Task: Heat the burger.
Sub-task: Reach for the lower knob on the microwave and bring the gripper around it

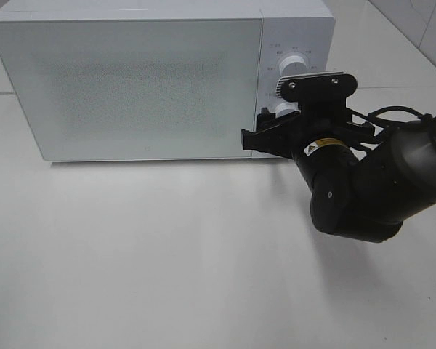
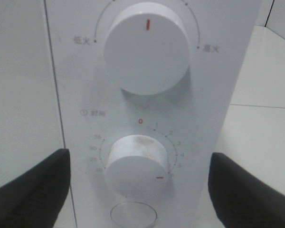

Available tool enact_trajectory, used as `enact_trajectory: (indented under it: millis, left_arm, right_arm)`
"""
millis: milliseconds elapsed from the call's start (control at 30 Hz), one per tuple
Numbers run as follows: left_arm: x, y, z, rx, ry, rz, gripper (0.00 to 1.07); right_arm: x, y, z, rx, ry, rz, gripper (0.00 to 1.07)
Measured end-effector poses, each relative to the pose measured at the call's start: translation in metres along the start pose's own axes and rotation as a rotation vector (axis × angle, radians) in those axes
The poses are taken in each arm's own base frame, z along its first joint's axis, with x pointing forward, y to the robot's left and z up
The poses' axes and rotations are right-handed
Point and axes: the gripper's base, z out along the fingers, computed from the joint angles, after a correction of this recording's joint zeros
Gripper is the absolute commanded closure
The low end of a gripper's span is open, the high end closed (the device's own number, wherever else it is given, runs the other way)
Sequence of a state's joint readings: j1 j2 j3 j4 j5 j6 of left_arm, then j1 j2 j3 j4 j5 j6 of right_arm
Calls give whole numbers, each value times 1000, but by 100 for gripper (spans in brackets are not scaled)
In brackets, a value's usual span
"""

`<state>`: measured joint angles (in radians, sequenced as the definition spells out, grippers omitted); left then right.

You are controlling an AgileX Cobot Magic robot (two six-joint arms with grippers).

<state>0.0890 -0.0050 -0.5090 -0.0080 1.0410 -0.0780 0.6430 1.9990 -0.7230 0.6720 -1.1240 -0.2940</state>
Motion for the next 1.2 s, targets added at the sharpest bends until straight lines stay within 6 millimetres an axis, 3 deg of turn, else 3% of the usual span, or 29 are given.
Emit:
enact_trajectory:
  millis: [200, 600, 800, 1200]
  left_arm:
    - [0, 0, 0, 0, 0, 0, 25]
    - [0, 0, 0, 0, 0, 0, 25]
    - [0, 0, 0, 0, 0, 0, 25]
    - [0, 0, 0, 0, 0, 0, 25]
  right_arm:
    - [0, -5, 3, 9, 4, 4, 33]
    - [-3, 6, 16, -18, -10, 10, 33]
    - [10, 8, 23, -6, 26, 4, 33]
    - [11, 7, 24, 18, 24, 14, 33]
